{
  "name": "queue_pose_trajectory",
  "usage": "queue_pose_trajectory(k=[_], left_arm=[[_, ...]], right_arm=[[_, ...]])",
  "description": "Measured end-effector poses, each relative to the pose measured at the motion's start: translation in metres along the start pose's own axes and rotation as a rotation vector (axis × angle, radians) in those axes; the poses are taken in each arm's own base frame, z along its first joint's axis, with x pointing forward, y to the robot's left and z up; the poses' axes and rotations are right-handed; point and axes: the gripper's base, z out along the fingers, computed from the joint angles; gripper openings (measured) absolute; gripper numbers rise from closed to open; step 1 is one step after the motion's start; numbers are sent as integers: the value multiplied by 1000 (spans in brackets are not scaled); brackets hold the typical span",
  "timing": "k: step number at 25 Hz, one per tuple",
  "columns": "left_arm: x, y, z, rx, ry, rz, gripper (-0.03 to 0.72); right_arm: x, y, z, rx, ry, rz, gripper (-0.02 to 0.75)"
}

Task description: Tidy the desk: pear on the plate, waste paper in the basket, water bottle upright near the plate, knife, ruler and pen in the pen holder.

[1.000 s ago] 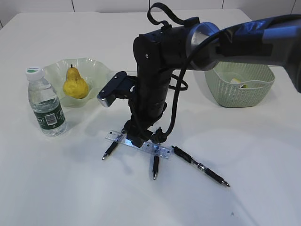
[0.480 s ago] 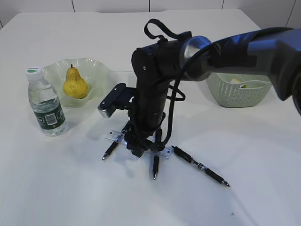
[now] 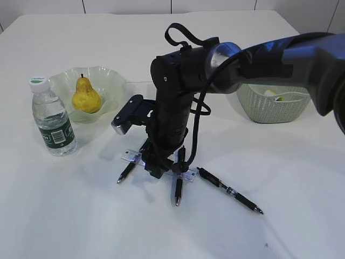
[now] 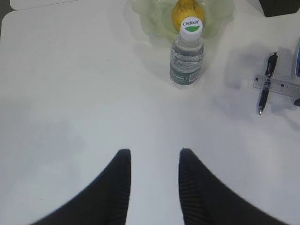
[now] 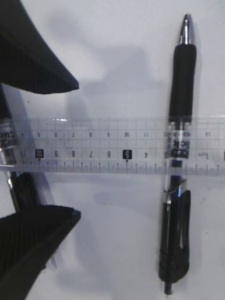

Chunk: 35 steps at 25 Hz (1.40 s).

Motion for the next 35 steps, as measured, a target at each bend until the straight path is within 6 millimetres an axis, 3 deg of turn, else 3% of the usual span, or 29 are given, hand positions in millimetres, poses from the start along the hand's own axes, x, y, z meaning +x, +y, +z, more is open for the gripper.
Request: queue_pose_trajectory(k=[18,29,35], left_arm=[[0,0,0,0,0,0,240],[0,0,0,0,0,0,240],[0,0,0,0,0,0,240]], right_arm=[[2,0,9,0,20,-8,567],[2,-1,9,4,23,-11,454],[2,-2,9,11,28,-18,342]])
